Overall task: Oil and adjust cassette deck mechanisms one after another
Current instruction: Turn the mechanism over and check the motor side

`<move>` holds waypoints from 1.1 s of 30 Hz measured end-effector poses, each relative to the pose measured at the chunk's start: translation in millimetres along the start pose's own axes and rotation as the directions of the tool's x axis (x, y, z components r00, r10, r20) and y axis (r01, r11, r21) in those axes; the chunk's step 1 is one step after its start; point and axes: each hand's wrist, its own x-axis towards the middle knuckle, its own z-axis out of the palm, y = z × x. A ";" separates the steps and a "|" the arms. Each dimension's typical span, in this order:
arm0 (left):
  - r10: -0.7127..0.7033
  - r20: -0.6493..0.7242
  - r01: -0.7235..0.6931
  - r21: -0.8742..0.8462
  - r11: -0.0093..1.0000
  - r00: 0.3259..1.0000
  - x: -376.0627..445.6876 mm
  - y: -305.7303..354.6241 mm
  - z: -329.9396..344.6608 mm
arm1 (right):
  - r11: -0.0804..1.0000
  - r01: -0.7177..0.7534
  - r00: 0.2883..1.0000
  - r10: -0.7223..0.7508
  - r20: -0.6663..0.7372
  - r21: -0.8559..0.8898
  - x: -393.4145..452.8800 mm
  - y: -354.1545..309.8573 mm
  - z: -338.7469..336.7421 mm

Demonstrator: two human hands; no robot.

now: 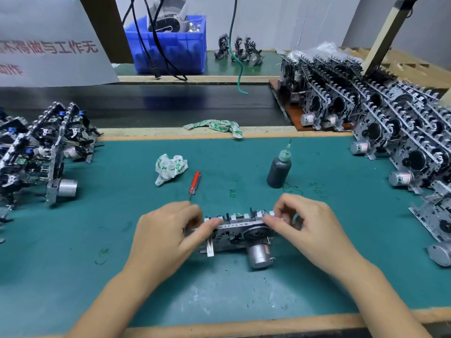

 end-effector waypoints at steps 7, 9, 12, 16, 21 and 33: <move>0.128 0.006 -0.118 -0.337 0.934 0.992 9.8 24.7 -5.4 | 0.973 0.194 0.935 -0.223 0.275 0.129 9.3 -5.1 -7.9; 0.165 0.057 -0.137 -0.332 0.933 0.985 15.1 31.1 -2.3 | 0.970 0.187 0.940 -0.223 0.257 0.157 10.7 -6.2 -5.1; 0.174 0.082 -0.135 -0.348 0.928 0.981 20.0 35.3 3.5 | 0.971 0.129 0.954 -0.177 0.242 0.204 9.1 -7.1 -2.1; 0.159 0.043 -0.125 -0.434 0.892 0.986 20.9 35.4 10.2 | 0.968 0.078 0.969 -0.129 0.210 0.237 7.2 -6.2 1.3; 0.197 -0.001 -0.177 -0.435 0.883 0.980 20.2 32.4 14.7 | 0.947 0.025 0.970 -0.101 0.223 0.319 6.8 -6.3 3.4; 0.234 0.047 -0.179 -0.504 0.845 0.971 22.7 28.7 15.9 | 0.961 0.087 0.965 -0.147 0.218 0.262 10.5 -7.1 1.0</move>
